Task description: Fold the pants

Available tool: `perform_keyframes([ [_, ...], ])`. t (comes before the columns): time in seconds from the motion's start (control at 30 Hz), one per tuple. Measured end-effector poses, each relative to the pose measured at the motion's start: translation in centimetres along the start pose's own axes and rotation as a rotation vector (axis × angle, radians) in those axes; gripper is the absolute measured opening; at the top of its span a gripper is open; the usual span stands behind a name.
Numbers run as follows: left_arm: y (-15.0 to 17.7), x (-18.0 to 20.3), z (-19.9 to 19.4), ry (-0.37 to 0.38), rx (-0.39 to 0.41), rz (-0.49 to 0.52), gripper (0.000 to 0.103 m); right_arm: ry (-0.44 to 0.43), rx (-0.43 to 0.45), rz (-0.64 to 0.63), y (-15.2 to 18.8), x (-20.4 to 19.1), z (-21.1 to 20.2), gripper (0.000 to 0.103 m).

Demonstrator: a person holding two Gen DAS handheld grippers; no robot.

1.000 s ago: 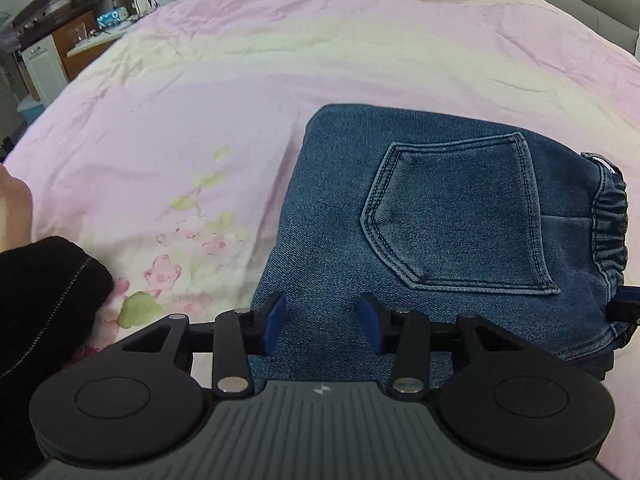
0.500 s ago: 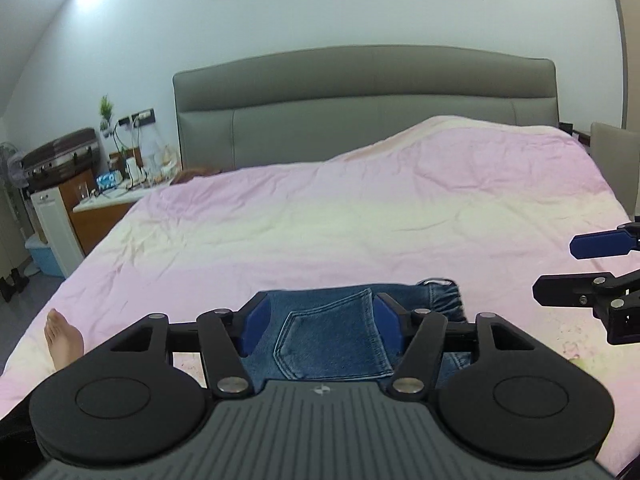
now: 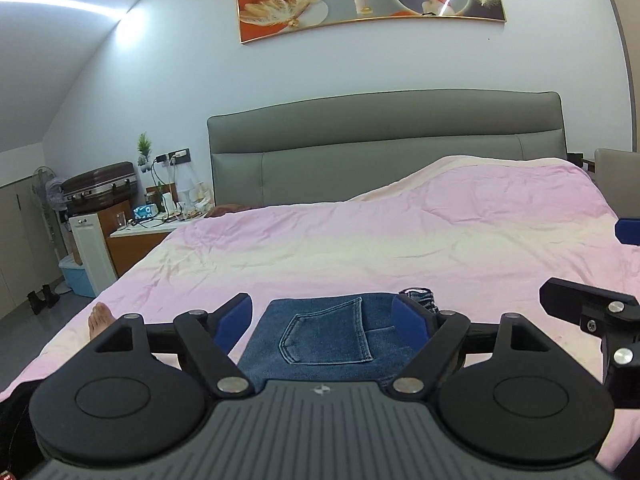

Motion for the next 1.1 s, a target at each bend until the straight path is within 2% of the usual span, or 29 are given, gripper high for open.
perform_keyframes([
  [0.1,0.7,0.3,-0.5,0.019,0.0,-0.015,0.093,-0.019,-0.018,0.035,1.3,-0.3,-0.8,0.095],
  [0.27,2.2,-0.1,-0.7,0.003,-0.036,-0.035,0.094,-0.004,-0.053,0.059,3.2,-0.2,-0.5,0.098],
  [0.37,3.1,-0.2,0.0,-0.026,-0.083,-0.037,0.094,0.003,-0.098,0.072,4.9,0.0,0.4,0.098],
  [0.57,5.0,0.2,0.7,-0.028,-0.154,-0.023,0.094,0.023,-0.177,0.11,7.6,0.6,2.0,0.098],
  [0.77,6.2,0.7,0.8,-0.016,-0.192,-0.017,0.094,0.025,-0.209,0.145,8.6,1.2,2.3,0.098],
  [1.1,6.0,1.1,0.7,-0.006,-0.187,-0.001,0.094,0.024,-0.208,0.173,8.7,1.6,2.3,0.098],
])
Point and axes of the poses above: each gripper's, at about its wrist camera, not at the fingertips, and z roughly the way its jaws point, x to its right, y to its underside, the point moved 3 cm from there along z, roughly the way its jaws point, and after that the axes turned 4 degrees about -z, right-handed, at the moved point
